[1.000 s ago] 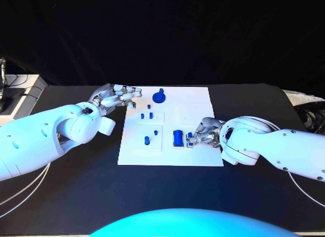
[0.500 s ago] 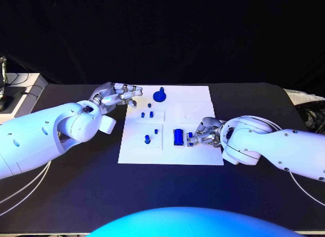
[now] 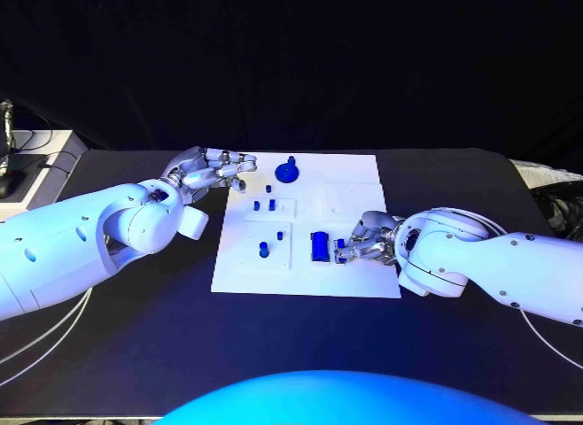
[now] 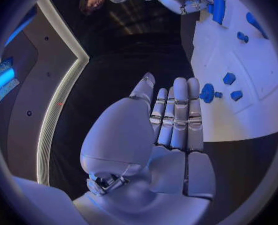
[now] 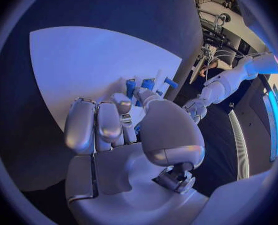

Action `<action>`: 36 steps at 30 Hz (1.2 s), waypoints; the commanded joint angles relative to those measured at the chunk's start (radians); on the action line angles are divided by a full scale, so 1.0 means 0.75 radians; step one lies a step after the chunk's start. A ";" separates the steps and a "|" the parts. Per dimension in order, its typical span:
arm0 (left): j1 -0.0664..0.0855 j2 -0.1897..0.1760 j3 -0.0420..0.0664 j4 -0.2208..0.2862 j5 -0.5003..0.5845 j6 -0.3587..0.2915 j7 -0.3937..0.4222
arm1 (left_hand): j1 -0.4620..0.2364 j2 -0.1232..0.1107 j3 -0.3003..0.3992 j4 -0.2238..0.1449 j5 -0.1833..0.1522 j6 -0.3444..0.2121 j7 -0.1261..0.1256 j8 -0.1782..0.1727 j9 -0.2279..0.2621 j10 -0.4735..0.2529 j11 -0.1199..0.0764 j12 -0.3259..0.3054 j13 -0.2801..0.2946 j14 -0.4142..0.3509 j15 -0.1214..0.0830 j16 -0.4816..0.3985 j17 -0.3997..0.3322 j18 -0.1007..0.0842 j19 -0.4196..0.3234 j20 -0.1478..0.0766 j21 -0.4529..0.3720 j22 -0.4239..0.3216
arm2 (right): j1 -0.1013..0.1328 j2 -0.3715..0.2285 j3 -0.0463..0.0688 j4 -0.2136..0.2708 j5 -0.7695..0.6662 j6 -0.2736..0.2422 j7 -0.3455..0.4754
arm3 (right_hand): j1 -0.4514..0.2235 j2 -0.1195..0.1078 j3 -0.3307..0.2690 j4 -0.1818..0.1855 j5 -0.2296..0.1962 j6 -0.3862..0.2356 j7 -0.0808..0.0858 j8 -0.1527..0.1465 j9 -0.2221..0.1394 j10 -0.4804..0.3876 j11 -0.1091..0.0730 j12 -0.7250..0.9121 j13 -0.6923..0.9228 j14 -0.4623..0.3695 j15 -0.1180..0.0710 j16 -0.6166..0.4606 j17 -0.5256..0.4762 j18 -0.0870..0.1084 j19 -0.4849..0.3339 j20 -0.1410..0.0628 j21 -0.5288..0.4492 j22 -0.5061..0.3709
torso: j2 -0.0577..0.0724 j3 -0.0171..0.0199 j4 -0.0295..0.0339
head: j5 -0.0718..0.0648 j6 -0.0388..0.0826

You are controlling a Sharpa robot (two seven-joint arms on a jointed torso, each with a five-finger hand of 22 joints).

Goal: Assemble the parts on the task board

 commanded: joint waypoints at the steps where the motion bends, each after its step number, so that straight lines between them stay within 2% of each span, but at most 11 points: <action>1: 0.000 0.001 0.001 0.004 -0.002 0.021 0.007 | -0.004 0.012 -0.006 0.001 -0.002 -0.007 0.002 0.005 0.001 -0.009 -0.003 0.008 -0.001 -0.006 0.000 0.007 -0.001 0.002 0.006 0.005 -0.004 0.002 | -0.006 0.005 -0.004 0.002 -0.013 0.038 0.010 | -0.006 0.014 0.350 -0.364 0.005 0.005 -0.003 -0.002 0.000 0.008 -0.008 -0.003 -0.002 -0.003 -0.002 -0.009 -0.002 -0.007 0.056 -0.005 -0.006 0.213 | 0.000 0.0006 0.0001 | 0.002 0.000; 4: 0.000 0.001 0.001 0.004 -0.002 0.021 0.006 | -0.004 0.012 -0.006 0.001 -0.002 -0.007 0.002 0.005 0.001 -0.009 -0.003 0.008 -0.001 -0.006 0.000 0.007 -0.001 0.002 0.006 0.005 -0.004 0.002 | -0.006 0.006 -0.004 -0.002 -0.017 0.024 0.012 | -0.012 0.011 0.311 -0.354 -0.009 0.001 -0.009 -0.003 0.001 0.011 -0.009 -0.001 -0.002 -0.003 -0.001 -0.009 -0.003 -0.007 0.056 -0.004 -0.008 0.212 | 0.000 0.0006 -0.0008 | 0.002 0.001; 7: 0.000 0.001 0.001 0.004 -0.002 0.021 0.006 | -0.004 0.012 -0.006 0.001 -0.002 -0.007 0.002 0.005 0.001 -0.009 -0.003 0.008 -0.001 -0.006 0.000 0.007 -0.001 0.002 0.006 0.005 -0.004 0.002 | -0.006 0.006 -0.004 -0.006 -0.019 0.010 0.016 | -0.013 0.012 0.172 -0.318 -0.040 -0.002 -0.025 -0.012 -0.012 0.006 -0.012 -0.002 -0.001 -0.002 -0.001 -0.009 -0.003 -0.008 0.056 -0.003 -0.011 0.212 | 0.000 0.0006 -0.0006 | 0.002 -0.001; 8: 0.000 0.001 0.001 0.004 -0.002 0.021 0.006 | -0.004 0.012 -0.006 0.001 -0.002 -0.007 0.002 0.005 0.001 -0.009 -0.003 0.008 -0.001 -0.006 0.000 0.007 -0.001 0.002 0.006 0.005 -0.004 0.002 | -0.006 0.006 -0.004 -0.006 -0.020 0.004 0.018 | -0.005 0.014 0.103 -0.300 -0.057 0.007 -0.025 -0.023 -0.032 0.002 -0.010 -0.001 0.000 -0.002 -0.002 -0.009 -0.003 -0.008 0.056 -0.004 -0.013 0.212 | 0.001 0.0010 -0.0007 | 0.003 -0.002; 9: 0.000 0.000 0.001 0.004 -0.002 0.021 0.006 | -0.004 0.012 -0.006 0.001 -0.002 -0.007 0.002 0.005 0.001 -0.009 -0.003 0.008 -0.001 -0.006 0.000 0.007 -0.001 0.002 0.006 0.005 -0.004 0.002 | -0.006 0.005 -0.004 -0.007 -0.020 0.001 0.019 | -0.017 0.006 0.071 -0.286 -0.088 0.012 -0.025 -0.027 -0.041 0.000 -0.009 -0.002 0.000 -0.002 -0.001 -0.010 -0.004 -0.008 0.056 -0.004 -0.013 0.212 | 0.001 0.0011 -0.0008 | 0.004 -0.003; 12: 0.000 0.000 0.001 0.004 -0.002 0.021 0.006 | -0.004 0.012 -0.006 0.001 -0.002 -0.007 0.002 0.005 0.001 -0.009 -0.003 0.008 -0.001 -0.006 0.000 0.007 -0.001 0.002 0.006 0.005 -0.004 0.002 | -0.006 0.005 -0.004 -0.007 -0.021 -0.011 0.024 | -0.029 -0.003 -0.082 -0.221 -0.126 0.039 -0.020 -0.056 -0.093 -0.006 -0.005 -0.005 -0.002 -0.002 0.002 -0.009 -0.001 -0.008 0.057 -0.002 -0.015 0.212 | 0.001 0.0013 -0.0004 | 0.003 -0.003; 15: 0.000 0.000 0.001 0.004 -0.002 0.021 0.005 | -0.004 0.012 -0.006 0.001 -0.002 -0.007 0.002 0.005 0.001 -0.009 -0.003 0.008 -0.001 -0.006 0.000 0.007 -0.001 0.002 0.006 0.005 -0.004 0.002 | -0.006 0.004 -0.004 -0.007 -0.021 -0.022 0.028 | -0.016 0.001 -0.198 -0.163 -0.150 0.054 -0.015 -0.073 -0.131 -0.007 -0.002 -0.006 -0.006 -0.002 0.004 -0.008 -0.001 -0.007 0.057 0.000 -0.017 0.211 | 0.001 0.0013 -0.0002 | 0.003 -0.004; 18: 0.000 0.000 0.001 0.004 -0.002 0.021 0.005 | -0.004 0.012 -0.006 0.001 -0.002 -0.007 0.002 0.005 0.001 -0.009 -0.003 0.008 -0.001 -0.006 0.000 0.007 -0.001 0.002 0.006 0.005 -0.004 0.002 | -0.006 0.003 -0.004 -0.007 -0.021 -0.028 0.031 | 0.024 0.020 -0.310 -0.107 -0.147 0.062 -0.013 -0.080 -0.157 -0.008 -0.001 -0.003 -0.010 -0.002 0.005 -0.009 -0.001 -0.007 0.059 0.001 -0.017 0.212 | 0.001 0.0016 0.0000 | 0.004 -0.004; 22: 0.000 0.000 0.001 0.003 -0.002 0.021 0.005 | -0.004 0.012 -0.006 0.001 -0.002 -0.007 0.002 0.005 0.001 -0.009 -0.003 0.008 -0.001 -0.006 0.000 0.007 -0.001 0.002 0.006 0.005 -0.004 0.002 | -0.006 0.002 -0.004 -0.007 -0.021 -0.034 0.032 | 0.030 0.025 -0.343 -0.082 -0.148 0.062 -0.012 -0.078 -0.164 -0.009 0.000 -0.002 -0.012 -0.002 0.005 -0.009 -0.001 -0.007 0.058 0.002 -0.019 0.212 | 0.000 0.0016 -0.0010 | 0.004 -0.005; 31: 0.000 0.000 0.001 0.004 -0.003 0.021 0.004 | -0.004 0.012 -0.006 0.001 -0.002 -0.007 0.002 0.005 0.001 -0.009 -0.003 0.008 -0.001 -0.006 0.000 0.007 -0.001 0.002 0.006 0.005 -0.004 0.002 | -0.006 -0.003 -0.004 -0.008 -0.021 -0.057 0.034 | 0.023 0.040 -0.360 -0.040 -0.147 0.061 -0.012 -0.071 -0.165 -0.008 0.000 0.001 -0.014 -0.002 0.005 -0.010 -0.002 -0.007 0.059 0.002 -0.019 0.212 | 0.000 0.0008 -0.0003 | 0.002 -0.001; 36: 0.000 -0.001 0.001 0.004 -0.003 0.021 0.003 | -0.005 0.013 -0.006 0.003 -0.002 -0.008 0.002 0.005 0.002 -0.009 -0.004 0.008 -0.001 -0.006 0.000 0.006 -0.002 0.002 0.007 0.004 -0.006 0.004 | -0.006 -0.005 -0.004 -0.009 -0.020 -0.080 0.035 | 0.036 0.090 -0.336 -0.029 -0.121 0.064 -0.018 -0.068 -0.164 -0.002 -0.004 0.007 -0.012 -0.002 0.001 -0.011 -0.004 -0.007 0.060 0.000 -0.018 0.212 | 0.001 0.0004 0.0005 | 0.000 0.000</action>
